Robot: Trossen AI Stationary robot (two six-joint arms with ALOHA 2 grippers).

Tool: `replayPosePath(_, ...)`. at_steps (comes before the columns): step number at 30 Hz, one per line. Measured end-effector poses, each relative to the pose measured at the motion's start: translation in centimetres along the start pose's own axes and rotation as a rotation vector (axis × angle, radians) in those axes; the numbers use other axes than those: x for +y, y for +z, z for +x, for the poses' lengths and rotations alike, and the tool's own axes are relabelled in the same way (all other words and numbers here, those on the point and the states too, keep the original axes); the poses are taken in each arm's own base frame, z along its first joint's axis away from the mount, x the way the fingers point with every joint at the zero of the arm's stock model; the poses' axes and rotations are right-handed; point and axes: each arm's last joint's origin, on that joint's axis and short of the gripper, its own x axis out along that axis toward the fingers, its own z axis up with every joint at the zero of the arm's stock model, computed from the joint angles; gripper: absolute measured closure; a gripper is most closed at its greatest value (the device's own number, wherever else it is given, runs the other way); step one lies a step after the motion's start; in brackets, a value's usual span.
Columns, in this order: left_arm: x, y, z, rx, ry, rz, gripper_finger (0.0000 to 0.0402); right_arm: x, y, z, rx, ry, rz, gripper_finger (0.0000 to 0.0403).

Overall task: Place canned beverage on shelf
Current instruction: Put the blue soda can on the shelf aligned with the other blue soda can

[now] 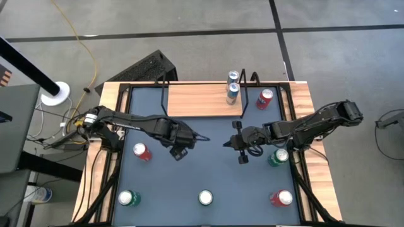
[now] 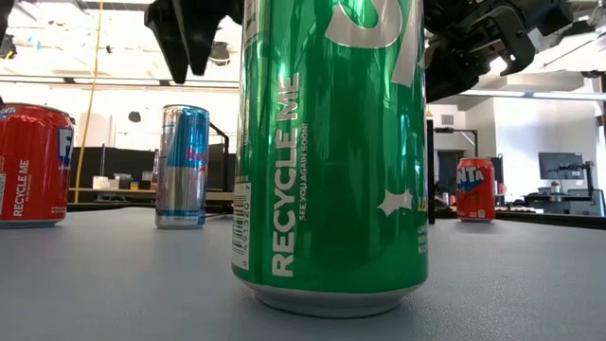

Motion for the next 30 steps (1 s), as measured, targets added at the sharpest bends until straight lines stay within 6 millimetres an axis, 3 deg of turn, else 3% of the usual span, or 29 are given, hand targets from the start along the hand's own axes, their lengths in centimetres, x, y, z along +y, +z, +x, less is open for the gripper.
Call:
replayPosePath(12, 1.3, 1.7, 0.7, 0.038, -0.018, -0.081, 0.0097, 0.0, 0.0, 0.0, 0.002, 0.0, 0.0, 0.0403)
replayPosePath(20, 1.2, 1.2, 3.9, 0.12, -0.053, -0.051, 0.0097, 0.0, 0.0, 0.0, 0.003, 0.0, 0.0, 0.0403)
replayPosePath(30, 1.4, 1.3, 4.9, 0.096, -0.032, -0.059, 0.0097, 0.0, 0.0, 0.0, 0.003, 0.0, 0.0, 0.0403)
